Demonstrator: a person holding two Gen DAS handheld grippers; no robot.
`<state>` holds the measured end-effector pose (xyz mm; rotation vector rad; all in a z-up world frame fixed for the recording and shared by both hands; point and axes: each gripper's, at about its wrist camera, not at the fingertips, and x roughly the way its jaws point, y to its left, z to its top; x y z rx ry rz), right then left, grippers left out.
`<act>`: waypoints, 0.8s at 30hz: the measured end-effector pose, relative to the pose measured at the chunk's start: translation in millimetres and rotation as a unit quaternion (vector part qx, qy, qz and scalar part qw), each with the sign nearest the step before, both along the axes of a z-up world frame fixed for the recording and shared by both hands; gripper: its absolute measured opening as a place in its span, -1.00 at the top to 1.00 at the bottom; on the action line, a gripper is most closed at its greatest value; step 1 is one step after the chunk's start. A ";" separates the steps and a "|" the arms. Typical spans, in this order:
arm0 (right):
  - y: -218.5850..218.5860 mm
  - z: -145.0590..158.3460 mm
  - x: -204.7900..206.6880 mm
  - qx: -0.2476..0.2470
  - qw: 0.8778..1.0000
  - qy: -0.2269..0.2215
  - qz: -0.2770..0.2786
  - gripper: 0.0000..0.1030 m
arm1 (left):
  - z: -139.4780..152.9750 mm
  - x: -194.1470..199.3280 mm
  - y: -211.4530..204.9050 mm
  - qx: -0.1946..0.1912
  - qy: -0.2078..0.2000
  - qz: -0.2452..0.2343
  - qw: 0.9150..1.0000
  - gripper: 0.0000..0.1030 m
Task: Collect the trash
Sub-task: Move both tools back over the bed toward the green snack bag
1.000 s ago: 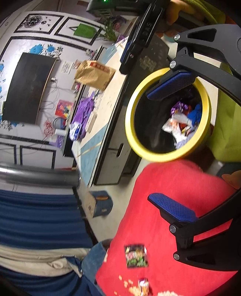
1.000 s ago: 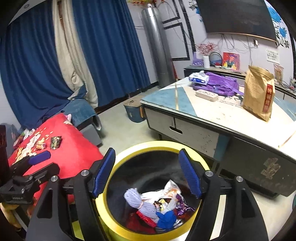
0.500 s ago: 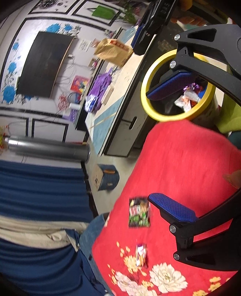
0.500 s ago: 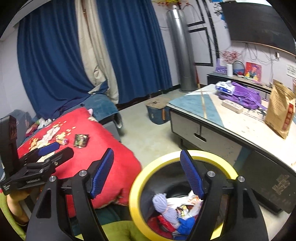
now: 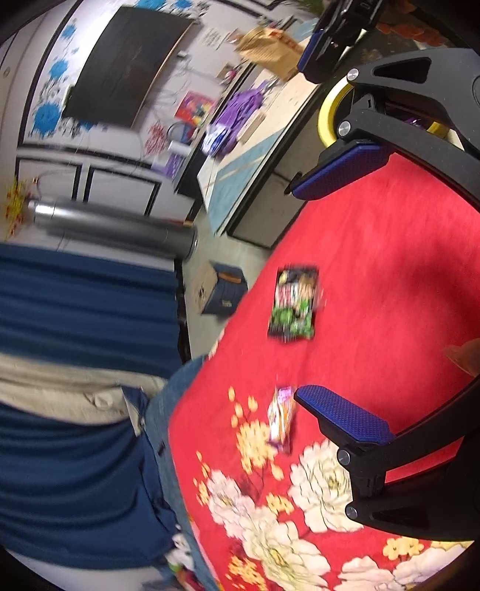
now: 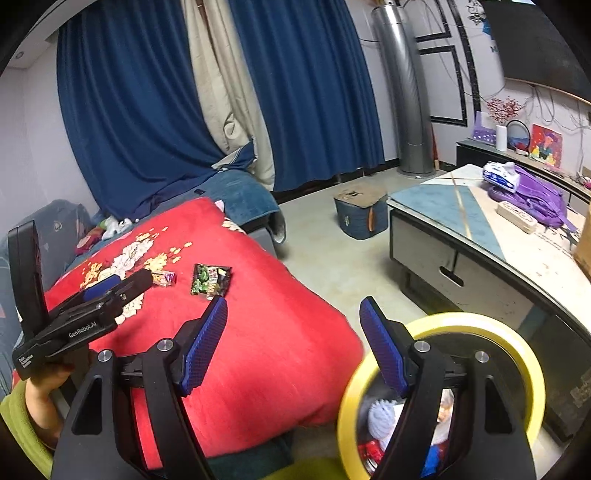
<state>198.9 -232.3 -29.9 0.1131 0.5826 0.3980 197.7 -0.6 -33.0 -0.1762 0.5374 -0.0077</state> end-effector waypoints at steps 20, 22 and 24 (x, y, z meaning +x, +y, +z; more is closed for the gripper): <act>118.9 -48.4 97.4 0.003 0.993 0.084 0.082 -0.12 | -43.0 37.3 99.1 -0.176 0.077 0.081 0.978 -0.64; 128.9 -53.0 103.8 -0.002 0.992 0.089 0.088 -0.08 | -47.1 41.5 102.3 -0.190 0.084 0.079 0.975 -0.63; 136.9 -56.6 110.9 -0.008 0.992 0.091 0.088 -0.07 | -50.6 45.1 105.3 -0.199 0.086 0.081 0.973 -0.63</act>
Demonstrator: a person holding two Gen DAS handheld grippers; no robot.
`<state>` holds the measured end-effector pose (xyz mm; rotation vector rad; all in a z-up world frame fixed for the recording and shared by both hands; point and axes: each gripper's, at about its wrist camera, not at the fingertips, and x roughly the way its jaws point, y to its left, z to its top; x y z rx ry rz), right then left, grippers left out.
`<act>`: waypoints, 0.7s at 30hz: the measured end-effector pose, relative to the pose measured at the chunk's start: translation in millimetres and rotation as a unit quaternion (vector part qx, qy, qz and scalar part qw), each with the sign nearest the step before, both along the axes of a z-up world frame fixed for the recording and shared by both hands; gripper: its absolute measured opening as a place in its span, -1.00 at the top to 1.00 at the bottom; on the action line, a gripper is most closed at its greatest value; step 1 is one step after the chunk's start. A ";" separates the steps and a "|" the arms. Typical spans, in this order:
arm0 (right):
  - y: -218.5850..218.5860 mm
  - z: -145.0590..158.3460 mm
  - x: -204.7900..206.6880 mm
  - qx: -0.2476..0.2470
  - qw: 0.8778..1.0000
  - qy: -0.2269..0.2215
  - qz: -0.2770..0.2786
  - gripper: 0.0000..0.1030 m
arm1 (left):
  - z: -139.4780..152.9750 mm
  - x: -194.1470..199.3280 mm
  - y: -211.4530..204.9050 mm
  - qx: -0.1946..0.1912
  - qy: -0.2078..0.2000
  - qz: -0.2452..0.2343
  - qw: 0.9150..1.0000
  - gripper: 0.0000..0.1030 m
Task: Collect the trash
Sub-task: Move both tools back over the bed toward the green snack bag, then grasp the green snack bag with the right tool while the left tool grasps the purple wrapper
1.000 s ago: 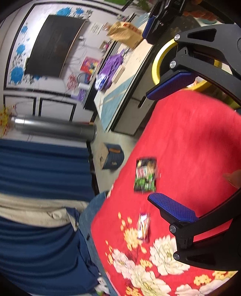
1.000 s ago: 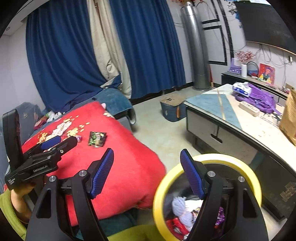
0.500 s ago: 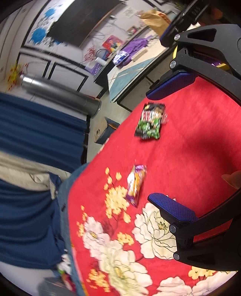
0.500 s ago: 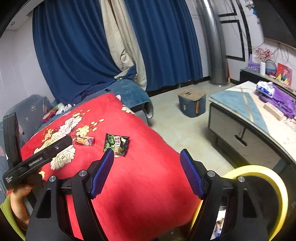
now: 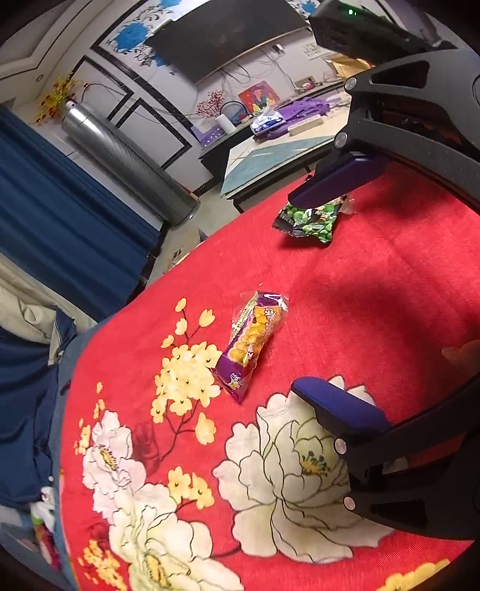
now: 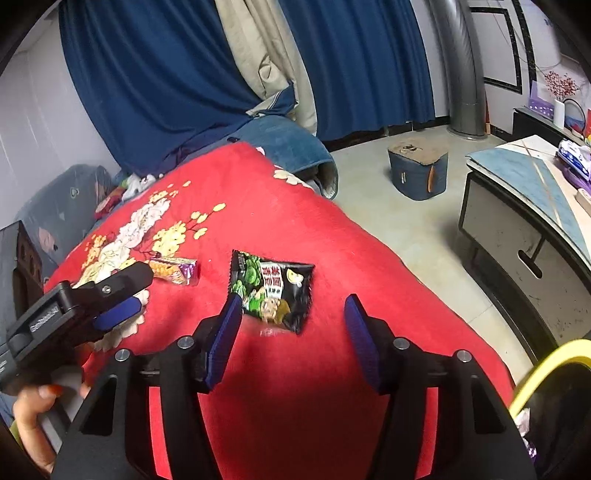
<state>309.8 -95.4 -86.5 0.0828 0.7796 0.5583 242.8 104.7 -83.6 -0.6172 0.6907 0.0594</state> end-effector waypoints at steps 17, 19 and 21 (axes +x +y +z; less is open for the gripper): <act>5.9 -19.0 -1.6 -0.001 1.000 0.016 0.022 0.83 | -19.0 30.3 37.1 -0.087 0.007 0.091 0.992 0.00; 3.1 -17.2 -8.0 0.000 1.000 0.012 0.025 0.85 | -21.3 31.3 40.9 -0.087 0.015 0.105 0.991 0.37; 0.6 -14.7 -15.9 -0.003 1.000 0.005 0.029 0.86 | -26.9 29.8 45.2 -0.100 0.016 0.110 0.989 0.62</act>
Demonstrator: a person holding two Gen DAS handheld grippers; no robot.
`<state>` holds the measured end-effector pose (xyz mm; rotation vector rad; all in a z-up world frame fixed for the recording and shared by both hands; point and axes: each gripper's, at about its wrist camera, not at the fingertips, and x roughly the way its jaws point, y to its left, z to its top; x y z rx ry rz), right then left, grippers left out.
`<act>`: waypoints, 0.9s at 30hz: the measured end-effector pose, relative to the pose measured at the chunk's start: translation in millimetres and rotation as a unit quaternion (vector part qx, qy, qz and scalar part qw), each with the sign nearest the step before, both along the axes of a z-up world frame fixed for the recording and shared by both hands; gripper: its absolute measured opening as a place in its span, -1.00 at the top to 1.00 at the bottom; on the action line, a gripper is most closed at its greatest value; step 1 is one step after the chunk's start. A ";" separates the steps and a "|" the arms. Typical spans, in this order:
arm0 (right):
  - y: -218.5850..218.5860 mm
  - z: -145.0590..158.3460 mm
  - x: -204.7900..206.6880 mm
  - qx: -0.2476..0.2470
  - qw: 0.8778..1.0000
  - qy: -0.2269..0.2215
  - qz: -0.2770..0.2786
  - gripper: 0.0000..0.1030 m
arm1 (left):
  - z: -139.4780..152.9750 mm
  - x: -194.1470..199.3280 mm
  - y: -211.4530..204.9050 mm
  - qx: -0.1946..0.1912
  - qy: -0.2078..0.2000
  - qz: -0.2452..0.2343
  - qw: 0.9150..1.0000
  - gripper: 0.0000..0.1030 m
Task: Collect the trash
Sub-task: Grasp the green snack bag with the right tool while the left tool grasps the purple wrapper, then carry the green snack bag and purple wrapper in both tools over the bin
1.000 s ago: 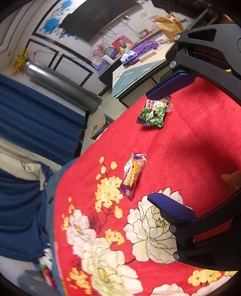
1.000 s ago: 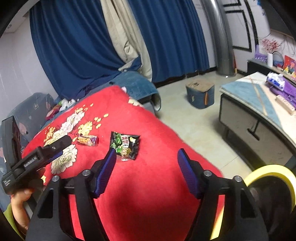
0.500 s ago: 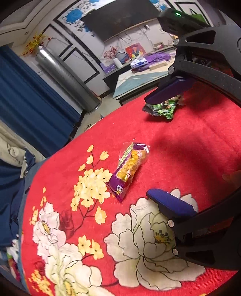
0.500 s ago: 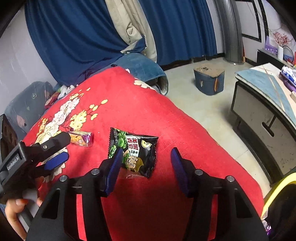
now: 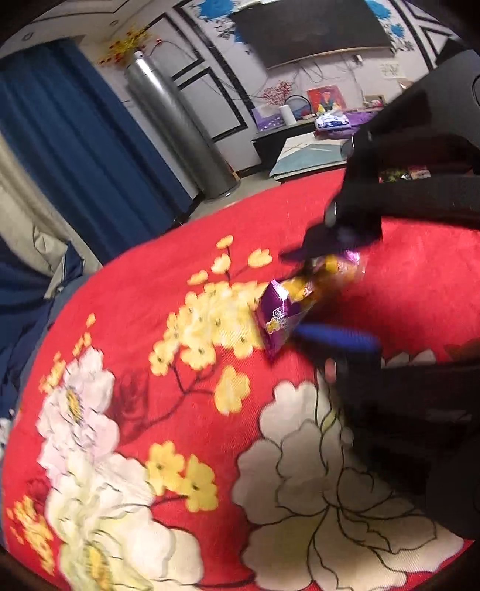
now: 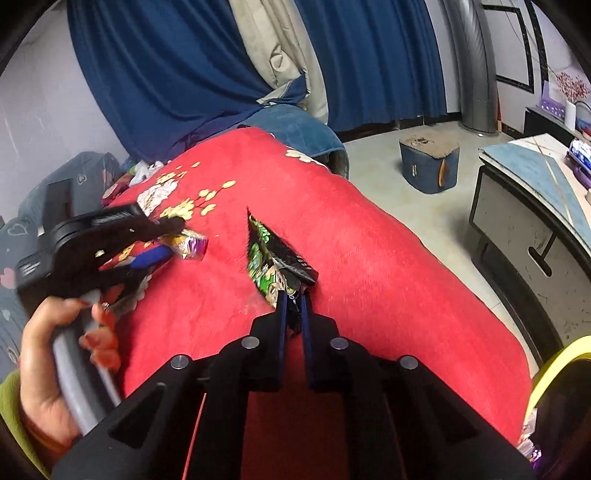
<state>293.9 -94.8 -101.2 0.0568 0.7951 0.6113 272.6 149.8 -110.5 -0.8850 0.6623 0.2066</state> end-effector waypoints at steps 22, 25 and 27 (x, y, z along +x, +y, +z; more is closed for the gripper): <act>-93.2 36.2 -56.0 0.017 0.998 -0.055 -0.038 0.87 | 70.8 -47.1 -131.4 0.183 -0.121 -0.198 0.955 0.81; -109.7 40.4 -62.6 0.016 0.997 -0.060 -0.049 0.87 | 73.9 -51.5 -148.0 0.195 -0.127 -0.217 0.948 0.81; -117.0 41.0 -66.0 0.015 0.997 -0.063 -0.053 0.87 | 74.9 -53.9 -155.7 0.201 -0.131 -0.228 0.944 0.81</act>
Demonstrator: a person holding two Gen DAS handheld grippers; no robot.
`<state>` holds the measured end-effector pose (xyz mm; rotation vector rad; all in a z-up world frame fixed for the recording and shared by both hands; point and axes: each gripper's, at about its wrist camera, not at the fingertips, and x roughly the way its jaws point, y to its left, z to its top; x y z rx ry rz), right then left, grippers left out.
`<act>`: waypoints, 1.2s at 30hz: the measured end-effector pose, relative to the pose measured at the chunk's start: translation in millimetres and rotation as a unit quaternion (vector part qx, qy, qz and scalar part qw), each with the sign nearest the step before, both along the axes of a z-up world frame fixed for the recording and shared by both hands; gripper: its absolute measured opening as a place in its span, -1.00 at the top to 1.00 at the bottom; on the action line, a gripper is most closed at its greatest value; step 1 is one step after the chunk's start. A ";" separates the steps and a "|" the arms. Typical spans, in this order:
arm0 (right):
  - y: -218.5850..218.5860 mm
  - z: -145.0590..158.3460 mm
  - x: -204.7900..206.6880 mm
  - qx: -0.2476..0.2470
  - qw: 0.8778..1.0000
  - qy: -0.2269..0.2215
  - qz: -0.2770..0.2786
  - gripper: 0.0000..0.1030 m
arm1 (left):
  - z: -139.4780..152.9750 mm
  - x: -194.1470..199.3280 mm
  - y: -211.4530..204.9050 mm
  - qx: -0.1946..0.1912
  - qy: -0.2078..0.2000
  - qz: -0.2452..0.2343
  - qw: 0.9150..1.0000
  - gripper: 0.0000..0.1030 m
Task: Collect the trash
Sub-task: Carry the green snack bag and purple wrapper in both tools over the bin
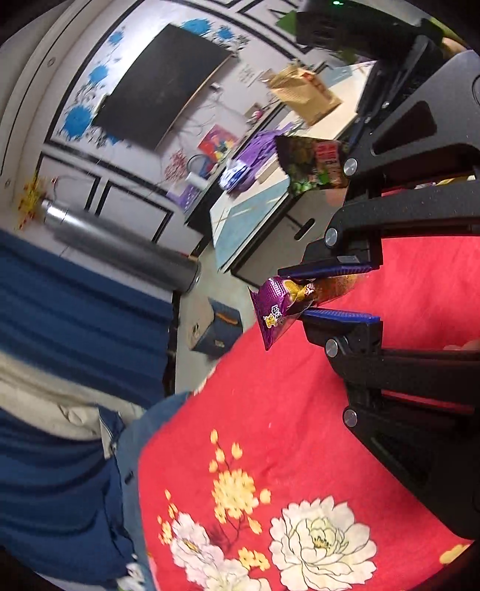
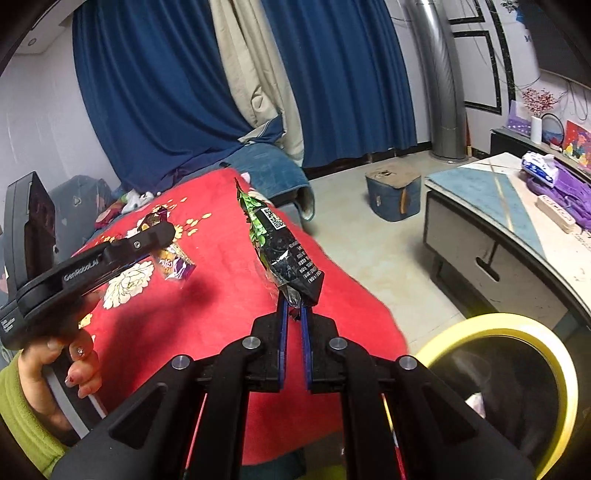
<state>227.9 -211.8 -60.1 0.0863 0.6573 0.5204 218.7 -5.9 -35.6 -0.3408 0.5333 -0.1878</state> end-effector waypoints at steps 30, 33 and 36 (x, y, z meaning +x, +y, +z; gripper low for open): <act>-106.9 3.6 -52.8 -0.013 0.994 -0.019 -0.109 0.87 | 11.2 -38.0 -91.5 0.062 -0.053 -0.122 0.989 0.81; -117.3 1.5 -57.3 -0.013 0.992 -0.018 -0.126 0.87 | 10.3 -41.6 -105.4 0.068 -0.057 -0.137 0.987 0.81; -127.0 -1.4 -61.5 -0.014 0.990 -0.016 -0.138 0.87 | 9.6 -44.7 -117.2 0.071 -0.059 -0.151 0.984 0.80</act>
